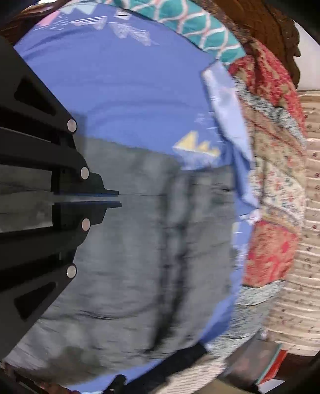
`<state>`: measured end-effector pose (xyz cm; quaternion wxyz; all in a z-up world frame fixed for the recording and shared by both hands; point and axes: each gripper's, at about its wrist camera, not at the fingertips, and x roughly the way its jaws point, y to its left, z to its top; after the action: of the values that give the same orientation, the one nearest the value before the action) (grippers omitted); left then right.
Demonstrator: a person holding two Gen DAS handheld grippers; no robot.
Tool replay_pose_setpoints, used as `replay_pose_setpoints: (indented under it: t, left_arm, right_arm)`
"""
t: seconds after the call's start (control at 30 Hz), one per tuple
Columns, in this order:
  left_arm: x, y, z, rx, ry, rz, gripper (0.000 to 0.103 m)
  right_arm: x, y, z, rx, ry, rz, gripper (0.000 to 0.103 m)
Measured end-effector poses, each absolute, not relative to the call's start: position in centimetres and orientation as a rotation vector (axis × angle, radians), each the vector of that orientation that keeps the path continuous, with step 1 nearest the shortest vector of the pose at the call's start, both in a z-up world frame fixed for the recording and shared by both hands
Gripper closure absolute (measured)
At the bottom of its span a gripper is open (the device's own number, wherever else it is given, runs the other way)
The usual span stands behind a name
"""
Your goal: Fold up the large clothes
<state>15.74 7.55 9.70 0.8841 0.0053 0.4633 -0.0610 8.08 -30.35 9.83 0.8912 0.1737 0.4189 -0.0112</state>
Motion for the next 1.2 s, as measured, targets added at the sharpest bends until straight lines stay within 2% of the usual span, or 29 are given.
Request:
replay_pose_setpoints:
  t: [0.03, 0.1, 0.13, 0.23, 0.37, 0.47, 0.57, 0.67, 0.77, 0.9, 1.0, 1.13, 1.17, 1.2]
  left_arm:
    - [17.3, 7.4, 10.5, 0.001, 0.947, -0.120, 0.077]
    - [20.1, 6.9, 11.5, -0.005, 0.920, -0.109, 0.077]
    - [22.1, 6.2, 11.9, 0.001, 0.900, -0.108, 0.077]
    - [26.2, 4.0, 11.5, 0.050, 0.859, -0.091, 0.077]
    - [30.2, 2.0, 8.3, 0.085, 0.903, -0.083, 0.077]
    - [31.0, 0.7, 3.5, 0.195, 1.005, -0.078, 0.077]
    - [29.1, -0.4, 1.6, 0.320, 0.951, -0.097, 0.077]
    - [27.8, -0.2, 3.5, 0.300, 0.947, -0.136, 0.077]
    - [27.5, 0.7, 8.6, 0.160, 0.810, -0.183, 0.077]
    - [31.1, -1.1, 11.1, 0.097, 0.767, -0.230, 0.077]
    - [34.8, -2.6, 8.7, 0.129, 0.826, -0.211, 0.077]
    - [38.6, -1.6, 1.9, 0.245, 0.949, -0.092, 0.077]
    - [38.9, -1.1, 1.0, 0.233, 0.959, -0.107, 0.077]
    - [38.7, -0.5, 0.6, 0.199, 0.946, -0.129, 0.077]
  right_arm:
    - [9.0, -30.7, 10.3, 0.365, 0.854, -0.037, 0.026]
    - [11.8, -31.5, 11.0, 0.377, 0.841, -0.069, 0.055]
    - [13.2, -31.8, 11.1, 0.391, 0.841, -0.069, 0.057]
    - [18.1, -31.6, 10.8, 0.367, 0.830, -0.033, 0.057]
    - [22.7, -31.2, 7.6, 0.331, 0.919, 0.006, 0.057]
    - [23.3, -31.4, 3.0, 0.287, 1.053, -0.010, 0.058]
    - [21.8, -31.2, 2.3, 0.228, 1.035, 0.022, 0.058]
    - [21.0, -31.3, 4.6, 0.205, 1.003, 0.027, 0.058]
    - [21.7, -31.3, 8.0, 0.190, 0.886, 0.035, 0.058]
    - [27.0, -30.0, 9.6, 0.240, 0.834, 0.082, 0.058]
    - [30.6, -28.6, 7.4, 0.233, 0.885, 0.105, 0.058]
    - [32.0, -32.4, 4.5, 0.217, 0.917, -0.038, 0.058]
    - [31.8, -34.2, 4.2, 0.246, 0.910, -0.073, 0.062]
    - [31.4, -36.9, 3.8, 0.313, 0.894, -0.102, 0.069]
